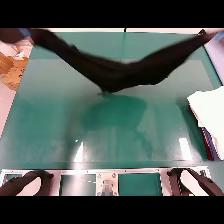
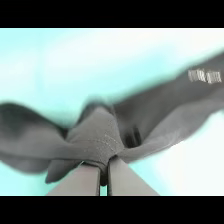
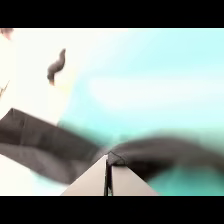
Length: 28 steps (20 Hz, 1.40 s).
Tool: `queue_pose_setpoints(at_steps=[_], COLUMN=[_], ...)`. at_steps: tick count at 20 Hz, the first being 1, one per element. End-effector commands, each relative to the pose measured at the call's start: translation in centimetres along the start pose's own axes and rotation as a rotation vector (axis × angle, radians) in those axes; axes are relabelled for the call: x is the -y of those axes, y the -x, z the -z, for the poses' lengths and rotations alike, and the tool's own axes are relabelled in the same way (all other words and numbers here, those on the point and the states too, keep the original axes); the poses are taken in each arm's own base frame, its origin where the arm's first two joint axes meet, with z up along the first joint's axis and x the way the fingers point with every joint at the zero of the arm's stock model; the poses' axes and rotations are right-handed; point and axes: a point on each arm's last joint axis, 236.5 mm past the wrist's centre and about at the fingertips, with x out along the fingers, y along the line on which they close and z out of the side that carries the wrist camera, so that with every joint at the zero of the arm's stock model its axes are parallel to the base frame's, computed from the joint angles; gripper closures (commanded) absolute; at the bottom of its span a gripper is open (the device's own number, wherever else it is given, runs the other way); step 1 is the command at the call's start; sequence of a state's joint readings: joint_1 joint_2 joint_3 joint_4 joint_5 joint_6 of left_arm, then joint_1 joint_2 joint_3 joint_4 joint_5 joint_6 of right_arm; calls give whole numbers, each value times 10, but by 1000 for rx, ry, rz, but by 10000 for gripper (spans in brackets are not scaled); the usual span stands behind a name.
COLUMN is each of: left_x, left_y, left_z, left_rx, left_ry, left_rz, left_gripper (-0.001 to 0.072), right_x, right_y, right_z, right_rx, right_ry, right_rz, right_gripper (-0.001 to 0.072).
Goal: Fold the shirts.
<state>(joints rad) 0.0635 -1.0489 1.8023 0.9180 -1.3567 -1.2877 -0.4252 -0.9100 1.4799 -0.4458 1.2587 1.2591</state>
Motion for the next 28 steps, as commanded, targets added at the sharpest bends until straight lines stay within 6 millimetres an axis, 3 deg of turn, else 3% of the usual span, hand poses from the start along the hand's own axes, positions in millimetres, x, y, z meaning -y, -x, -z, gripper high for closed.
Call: queue_pose_setpoints(at_steps=[1, 3, 6, 8, 10, 12, 14, 18, 20, 23, 26, 28], left_x=[70, 87, 91, 81, 59, 35, 7, -57, -89, -140, -163, -176], left_y=[113, 139, 143, 134, 115, 80, 34, -78, -132, -195, -244, -265], left_z=[-65, -74, -67, -54, -40, -12, 36, 132, 163, 194, 204, 204], left_rx=[310, 369, 349, 286, 222, 111, -37, -171, -129, -93, -57, -36], left_ry=[-159, -200, -210, -162, -92, -15, 90, 288, 384, 511, 568, 606], left_rz=[-54, -64, -65, -77, -107, -102, -89, -56, -46, -85, -37, -22], left_gripper=[686, 686, 686, 686, 685, 685, 685, 685, 686, 686, 686, 685], right_x=[-140, -177, -195, -183, -153, -105, -46, 93, 166, 244, 290, 317], right_y=[87, 117, 132, 131, 118, 90, 59, -30, -73, -127, -176, -198], right_z=[-75, -85, -86, -88, -88, -78, -61, 14, 59, 110, 143, 158], right_rx=[352, 444, 482, 478, 421, 314, 213, 12, -57, -148, -190, -223], right_ry=[261, 337, 371, 354, 323, 224, 118, -107, -224, -354, -484, -517], right_rz=[-35, -8, 21, 60, 114, 135, 158, 200, 259, 290, 242, 238], right_gripper=[695, 695, 694, 695, 695, 695, 695, 694, 695, 695, 695, 695])
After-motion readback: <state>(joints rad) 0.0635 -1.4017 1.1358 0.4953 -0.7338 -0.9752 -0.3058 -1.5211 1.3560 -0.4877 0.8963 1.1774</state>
